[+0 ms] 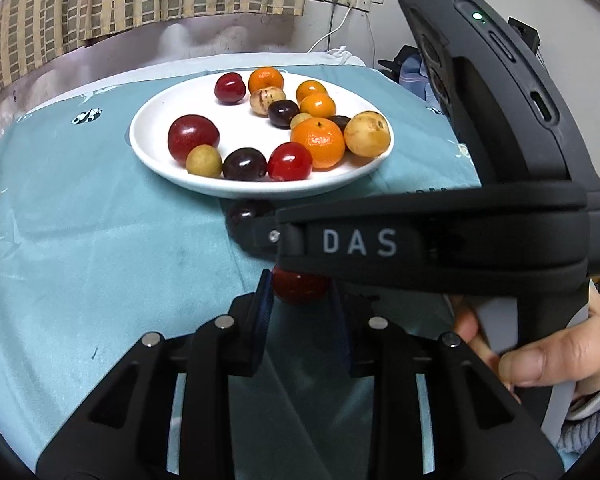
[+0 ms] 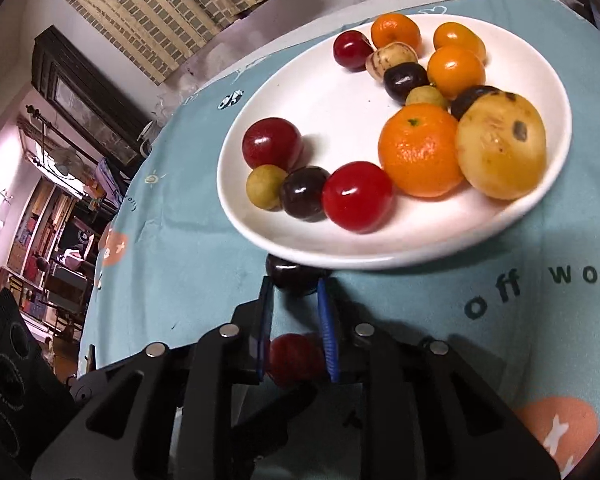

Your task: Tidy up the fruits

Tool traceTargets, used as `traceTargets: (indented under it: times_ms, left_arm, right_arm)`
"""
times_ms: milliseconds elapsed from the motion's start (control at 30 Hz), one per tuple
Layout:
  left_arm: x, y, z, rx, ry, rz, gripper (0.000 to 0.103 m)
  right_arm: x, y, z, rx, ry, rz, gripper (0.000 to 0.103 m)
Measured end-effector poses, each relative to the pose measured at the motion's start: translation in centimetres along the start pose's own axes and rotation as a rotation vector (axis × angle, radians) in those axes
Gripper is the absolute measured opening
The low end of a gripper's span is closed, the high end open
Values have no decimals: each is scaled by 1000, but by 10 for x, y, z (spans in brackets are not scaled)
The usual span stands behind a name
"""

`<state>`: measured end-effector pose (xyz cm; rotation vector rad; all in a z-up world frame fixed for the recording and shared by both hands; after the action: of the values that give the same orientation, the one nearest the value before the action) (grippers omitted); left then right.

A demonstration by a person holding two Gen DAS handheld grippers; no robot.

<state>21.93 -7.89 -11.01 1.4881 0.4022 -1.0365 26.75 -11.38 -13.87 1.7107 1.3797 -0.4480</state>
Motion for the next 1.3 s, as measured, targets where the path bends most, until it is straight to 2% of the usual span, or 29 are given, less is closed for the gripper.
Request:
traceTargets:
  times_ms: [133, 267, 367, 467, 533, 600, 767, 867, 900, 933, 1000, 1033, 1167, 1300]
  left_arm:
    - [4, 2, 0, -14, -18, -7, 31]
    - [5, 1, 0, -16, -32, -16, 31]
    - [8, 0, 4, 6, -31, -30, 31]
    - [9, 0, 2, -6, -24, -36, 29]
    - [9, 0, -4, -51, -68, -34, 30]
    - [8, 0, -2, -44, -64, -31, 30]
    - [2, 0, -3, -51, -69, -8, 29]
    - [0, -1, -3, -52, -63, -3, 29]
    - [0, -1, -2, -44, -54, -3, 29]
    - [0, -1, 1, -30, -52, -4, 29]
    - [1, 0, 4, -13, -35, -3, 29]
    - [6, -2, 4, -13, -24, -31, 29]
    - [5, -4, -4, -68, -70, -37, 34]
    - [-4, -12, -10, -92, -89, -41, 35]
  right_arm:
    - [-3, -2, 3, 31, 7, -5, 25]
    - [-8, -5, 4, 38, -26, -9, 26]
    - [-11, -3, 3, -4, -68, -8, 27]
    - [-2, 1, 0, -13, -51, -34, 32]
    - [2, 7, -1, -21, -40, -43, 33]
    - [4, 10, -2, -55, -46, -56, 32]
    - [-3, -1, -2, -94, -36, -12, 30]
    - [-13, -6, 2, -65, 13, 9, 17]
    - [-19, -9, 4, -56, 40, 7, 1]
    - [-23, -9, 5, -47, 49, 12, 0]
    - [-28, -9, 12, -60, 1, 22, 0]
    - [-23, -10, 15, -46, 6, -8, 0]
    - [-13, -11, 24, 113, 99, -55, 11]
    - [-13, -10, 17, 59, 78, -66, 14]
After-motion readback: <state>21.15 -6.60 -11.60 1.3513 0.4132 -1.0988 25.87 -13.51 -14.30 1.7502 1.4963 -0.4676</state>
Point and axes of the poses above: each gripper's, at about its wrist camera, not at the fingertips, and x roughly the way its jaws point, z to its right, y to its top, the point moved 9 cm from there along x, roughly the way its jaws point, and after that the axes turned 5 degrees about -z, right-handed, at the moved point
